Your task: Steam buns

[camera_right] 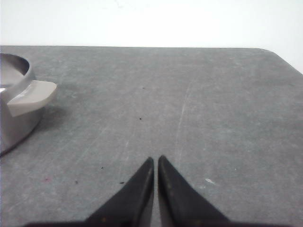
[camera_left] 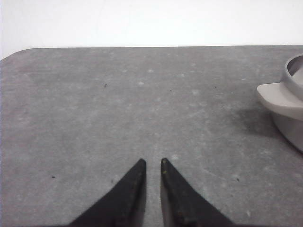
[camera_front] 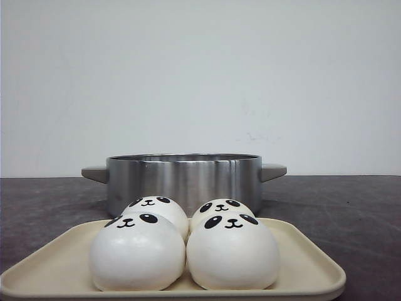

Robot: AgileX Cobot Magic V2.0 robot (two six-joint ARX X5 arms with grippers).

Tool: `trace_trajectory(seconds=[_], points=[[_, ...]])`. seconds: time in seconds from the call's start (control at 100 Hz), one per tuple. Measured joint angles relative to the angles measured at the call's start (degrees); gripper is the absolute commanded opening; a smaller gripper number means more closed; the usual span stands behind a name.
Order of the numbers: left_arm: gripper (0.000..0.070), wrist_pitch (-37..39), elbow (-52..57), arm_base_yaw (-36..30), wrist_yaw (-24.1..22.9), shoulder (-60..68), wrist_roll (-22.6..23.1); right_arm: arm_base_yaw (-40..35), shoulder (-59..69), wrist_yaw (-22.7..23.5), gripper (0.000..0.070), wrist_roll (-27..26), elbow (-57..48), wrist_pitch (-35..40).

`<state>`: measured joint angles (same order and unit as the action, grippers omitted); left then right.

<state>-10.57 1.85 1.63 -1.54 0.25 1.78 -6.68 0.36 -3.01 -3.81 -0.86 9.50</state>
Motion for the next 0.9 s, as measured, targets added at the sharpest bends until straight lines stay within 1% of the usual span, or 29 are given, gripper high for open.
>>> trace_trajectory(seconds=[0.55,0.62,0.68,0.73,0.82,0.9], points=[[0.0016,0.0,0.0,0.0,0.0,0.0,-0.02,0.0,0.0,0.0,0.0008,0.0,0.0,0.0],[0.0016,0.11,0.0,0.0,0.04,0.0,-0.85,0.0,0.0,0.0,0.0007,0.0,0.0,0.0],[0.0016,0.55,-0.02,-0.02,0.55,0.0,-3.32,0.0,0.0,0.02,0.0008,0.0,0.0,0.0],[0.0016,1.75,-0.02,-0.02,1.42,0.0,-6.97,0.0,0.0,0.04,0.0007,-0.04,0.0,-0.11],[0.0015,3.45,0.0,-0.04,2.03,0.0,-15.8,0.0,0.0,0.02,0.0007,-0.76,0.04,-2.36],[0.0013,3.58,0.0,-0.04,3.61,0.0,-24.09,0.0,0.0,0.63,0.0007,-3.54,0.04,-6.12]])
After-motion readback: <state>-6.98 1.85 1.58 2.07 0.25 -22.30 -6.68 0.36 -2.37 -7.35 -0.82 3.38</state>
